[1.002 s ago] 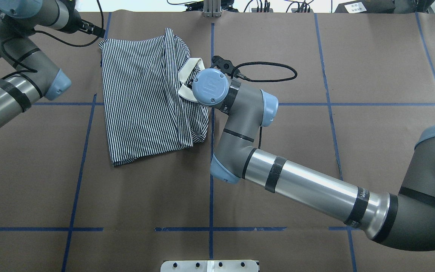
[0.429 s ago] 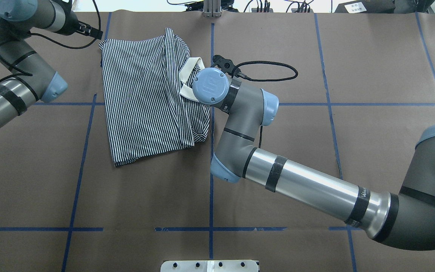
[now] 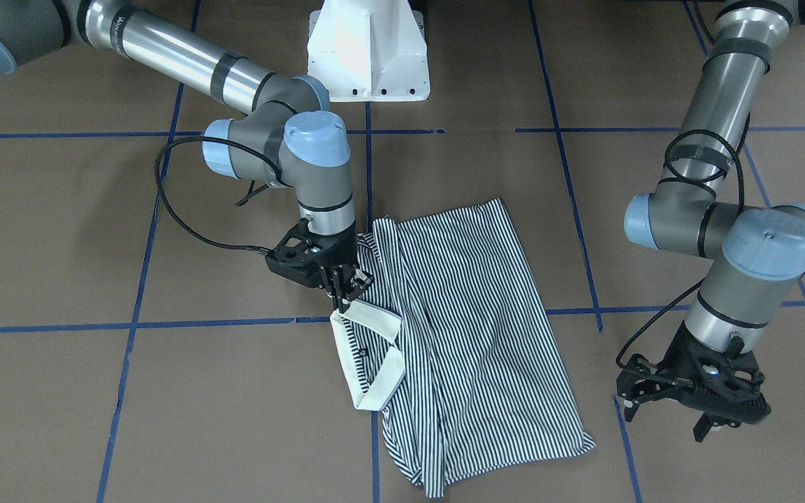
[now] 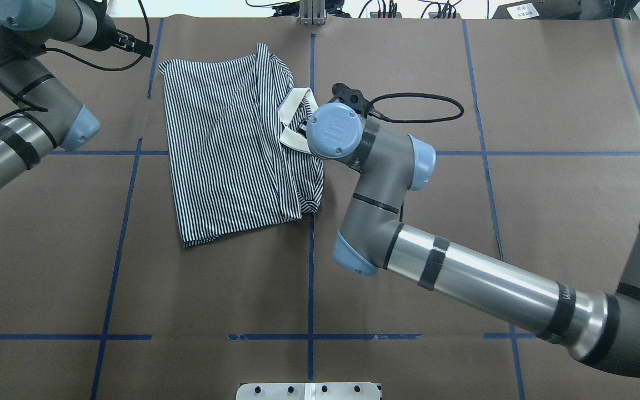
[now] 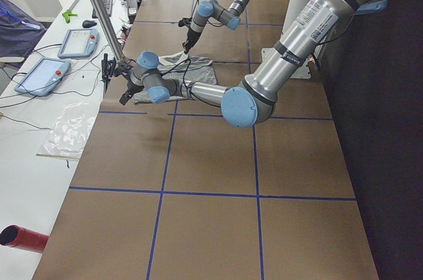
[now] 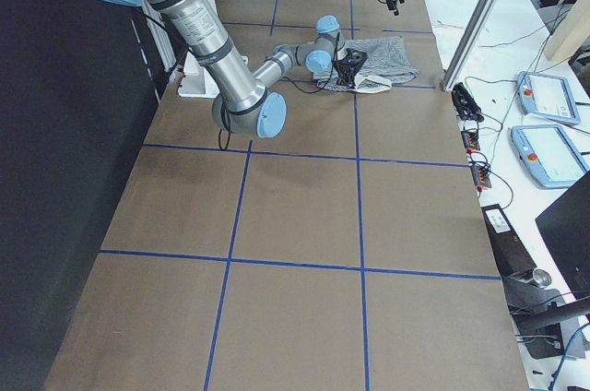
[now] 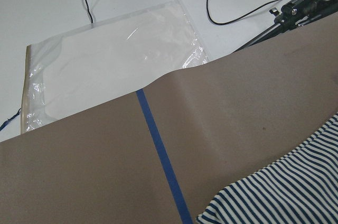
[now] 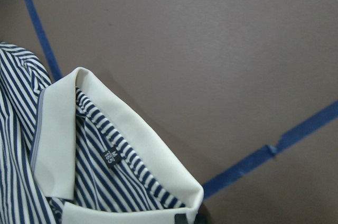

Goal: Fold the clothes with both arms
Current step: 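Pull the collar toward the robot with the right gripper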

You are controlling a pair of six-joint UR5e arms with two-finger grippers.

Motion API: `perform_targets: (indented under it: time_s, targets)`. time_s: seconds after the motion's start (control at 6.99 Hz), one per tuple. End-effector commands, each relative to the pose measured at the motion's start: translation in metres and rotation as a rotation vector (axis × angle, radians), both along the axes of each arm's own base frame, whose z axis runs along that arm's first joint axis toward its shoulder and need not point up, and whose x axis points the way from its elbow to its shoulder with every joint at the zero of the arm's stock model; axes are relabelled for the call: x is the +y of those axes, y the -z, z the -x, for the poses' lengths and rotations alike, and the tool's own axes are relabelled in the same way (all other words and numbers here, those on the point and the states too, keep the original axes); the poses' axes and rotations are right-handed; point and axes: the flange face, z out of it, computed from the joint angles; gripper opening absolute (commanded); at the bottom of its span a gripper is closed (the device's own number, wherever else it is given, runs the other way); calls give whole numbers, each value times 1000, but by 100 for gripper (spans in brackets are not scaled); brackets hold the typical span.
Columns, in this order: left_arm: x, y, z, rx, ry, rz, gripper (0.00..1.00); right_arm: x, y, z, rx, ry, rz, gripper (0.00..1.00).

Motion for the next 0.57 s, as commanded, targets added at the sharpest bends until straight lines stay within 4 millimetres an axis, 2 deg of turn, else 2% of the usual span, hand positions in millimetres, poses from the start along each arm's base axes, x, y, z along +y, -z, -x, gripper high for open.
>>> perform_targets:
  time_s: [0.0,0.14,0.29,0.43]
  targets:
    - [4,3,-1,4,-3,-7,100,56,-36,-20,12,8,-21,0]
    - [6,2,1,5,-3,-8,100,63,-38,-16,8,-6,-15,0]
    - [6,2,-1,5,-5,-8,100,66,-41,-14,17,1,-20,86]
    - [7,3,-2,6,-6,-9,100,66,-43,-15,22,8,-22,100]
